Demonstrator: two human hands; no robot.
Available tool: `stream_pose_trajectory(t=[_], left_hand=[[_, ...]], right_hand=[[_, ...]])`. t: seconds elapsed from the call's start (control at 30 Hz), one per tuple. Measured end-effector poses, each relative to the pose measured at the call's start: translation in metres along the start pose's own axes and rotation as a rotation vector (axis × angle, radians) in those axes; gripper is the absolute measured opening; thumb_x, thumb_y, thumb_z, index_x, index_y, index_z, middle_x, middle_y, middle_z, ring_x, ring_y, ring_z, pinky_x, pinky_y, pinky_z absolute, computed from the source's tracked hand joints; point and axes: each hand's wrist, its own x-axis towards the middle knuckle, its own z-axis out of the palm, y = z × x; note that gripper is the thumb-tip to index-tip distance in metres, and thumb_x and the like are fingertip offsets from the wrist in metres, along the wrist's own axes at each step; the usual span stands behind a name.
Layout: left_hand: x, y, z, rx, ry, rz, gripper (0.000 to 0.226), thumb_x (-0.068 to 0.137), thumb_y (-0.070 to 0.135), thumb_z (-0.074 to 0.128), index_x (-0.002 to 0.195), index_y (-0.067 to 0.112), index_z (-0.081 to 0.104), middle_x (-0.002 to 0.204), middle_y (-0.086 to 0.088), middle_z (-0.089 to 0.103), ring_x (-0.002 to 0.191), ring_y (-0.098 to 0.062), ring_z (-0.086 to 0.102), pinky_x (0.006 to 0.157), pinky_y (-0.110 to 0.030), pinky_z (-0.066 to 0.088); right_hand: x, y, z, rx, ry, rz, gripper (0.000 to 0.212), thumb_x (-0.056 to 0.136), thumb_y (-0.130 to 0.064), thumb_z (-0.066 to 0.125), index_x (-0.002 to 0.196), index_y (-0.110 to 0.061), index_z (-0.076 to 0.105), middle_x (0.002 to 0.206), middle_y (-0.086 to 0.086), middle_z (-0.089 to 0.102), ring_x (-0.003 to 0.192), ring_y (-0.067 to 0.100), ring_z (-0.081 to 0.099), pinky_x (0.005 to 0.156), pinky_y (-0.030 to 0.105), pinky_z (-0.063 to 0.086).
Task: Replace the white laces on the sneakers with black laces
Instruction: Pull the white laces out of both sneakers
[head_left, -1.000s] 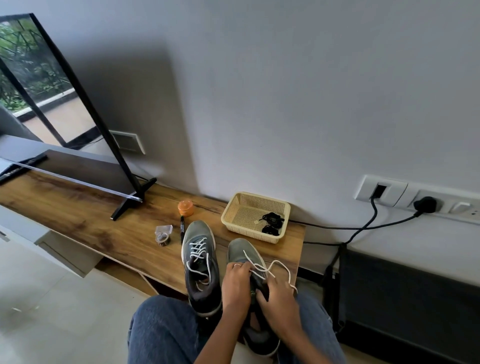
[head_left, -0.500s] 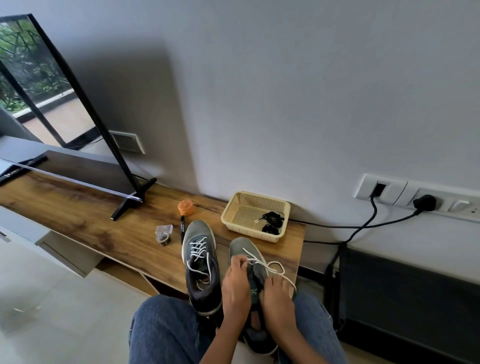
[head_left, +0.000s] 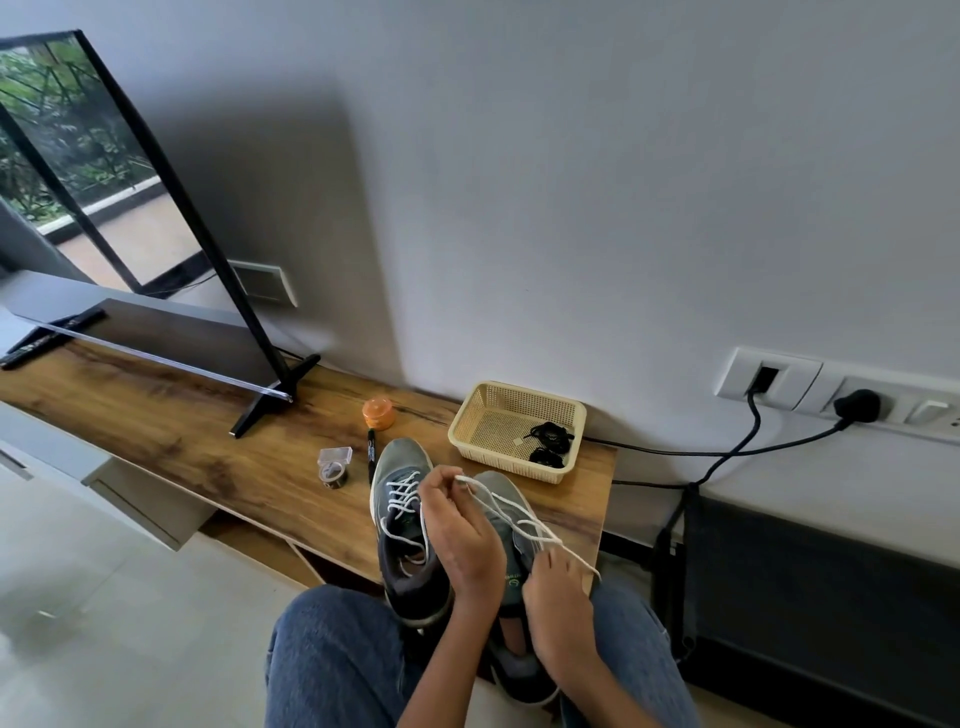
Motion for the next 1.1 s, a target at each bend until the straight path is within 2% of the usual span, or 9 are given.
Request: stream_pose_trajectory(t=[0.13,0.3,0.37,0.4,0.47,0.6,0.73,0.9,1.1], left_hand=[[0.012,0.018,0.0,-0.063,0.071,0.054,0.01,0.099,0.023,0.036,0.103,0.019,0.045,0.081,0.0,0.055,0.068,-0.006,0.056,0.06,-0.012,0.044],[0.034,0.05,0.0,-0.188,0.088,0.139,0.01,0.099,0.013,0.037,0.103,0.016,0.046,0.069,0.007,0.05,0.056,-0.004,0.05,0.051,-0.017,0.045],[0.043,0.055,0.002,-0.173,0.061,0.157,0.01,0.1,0.013,0.039,0.103,0.01,0.048,0.071,0.008,0.05,0.058,-0.001,0.05,0.054,-0.012,0.043],[0.047,0.056,0.002,-0.147,0.027,0.154,0.013,0.1,0.016,0.04,0.103,0.008,0.049,0.073,0.008,0.052,0.06,-0.001,0.052,0.054,-0.012,0.043],[0.051,0.057,0.002,-0.073,-0.077,0.132,0.017,0.101,0.026,0.04,0.102,0.012,0.05,0.075,0.007,0.056,0.06,-0.004,0.055,0.051,-0.017,0.044],[0.055,0.051,-0.003,0.017,-0.193,0.064,0.004,0.101,0.015,0.046,0.101,0.015,0.05,0.074,0.01,0.057,0.059,-0.005,0.057,0.051,-0.014,0.041],[0.065,0.065,-0.006,-0.004,-0.225,0.068,0.011,0.1,0.009,0.047,0.101,0.02,0.051,0.076,0.011,0.059,0.068,-0.003,0.058,0.058,-0.013,0.043],[0.091,0.079,-0.011,-0.033,-0.087,0.156,0.011,0.099,0.006,0.047,0.104,0.01,0.056,0.075,0.014,0.055,0.066,-0.003,0.057,0.053,-0.013,0.042],[0.111,0.093,-0.02,-0.092,0.07,0.236,0.014,0.099,0.01,0.047,0.104,0.003,0.058,0.078,0.016,0.054,0.065,-0.002,0.054,0.057,-0.014,0.044]], right_hand=[[0.0,0.001,0.005,-0.051,-0.011,0.0,0.039,0.033,0.0,0.092,0.06,-0.006,0.064,0.061,0.01,0.057,0.055,0.027,0.059,0.034,0.029,0.045],[0.0,0.001,0.008,0.027,0.001,0.016,0.037,0.042,-0.001,0.092,0.062,-0.01,0.062,0.063,0.006,0.056,0.058,0.024,0.057,0.031,0.027,0.041],[-0.004,0.001,0.001,0.014,0.012,0.011,0.018,0.07,-0.006,0.08,0.08,-0.009,0.065,0.08,0.006,0.059,0.077,0.025,0.06,0.045,0.028,0.048],[-0.003,0.001,-0.002,0.04,-0.015,0.031,0.009,0.086,-0.011,0.064,0.095,-0.009,0.063,0.096,0.006,0.059,0.094,0.025,0.058,0.058,0.03,0.05],[0.0,0.004,-0.007,0.079,-0.066,0.033,0.023,0.099,-0.021,0.04,0.116,-0.011,0.053,0.117,0.003,0.05,0.114,0.023,0.047,0.076,0.03,0.045],[0.006,0.009,-0.017,0.16,-0.15,0.02,0.031,0.097,-0.03,0.043,0.122,-0.012,0.048,0.122,0.004,0.048,0.114,0.024,0.048,0.085,0.036,0.045],[0.007,0.008,-0.018,0.117,-0.151,0.056,0.025,0.099,-0.017,0.037,0.119,-0.009,0.051,0.121,0.006,0.052,0.11,0.025,0.053,0.082,0.034,0.046],[0.002,0.0,-0.016,0.028,-0.104,0.097,0.029,0.1,-0.004,0.03,0.122,-0.01,0.049,0.122,0.005,0.053,0.111,0.021,0.054,0.082,0.029,0.048],[0.0,-0.002,-0.014,-0.006,-0.091,0.073,0.03,0.101,-0.004,0.029,0.123,-0.011,0.048,0.123,0.006,0.053,0.113,0.021,0.053,0.084,0.028,0.048]])
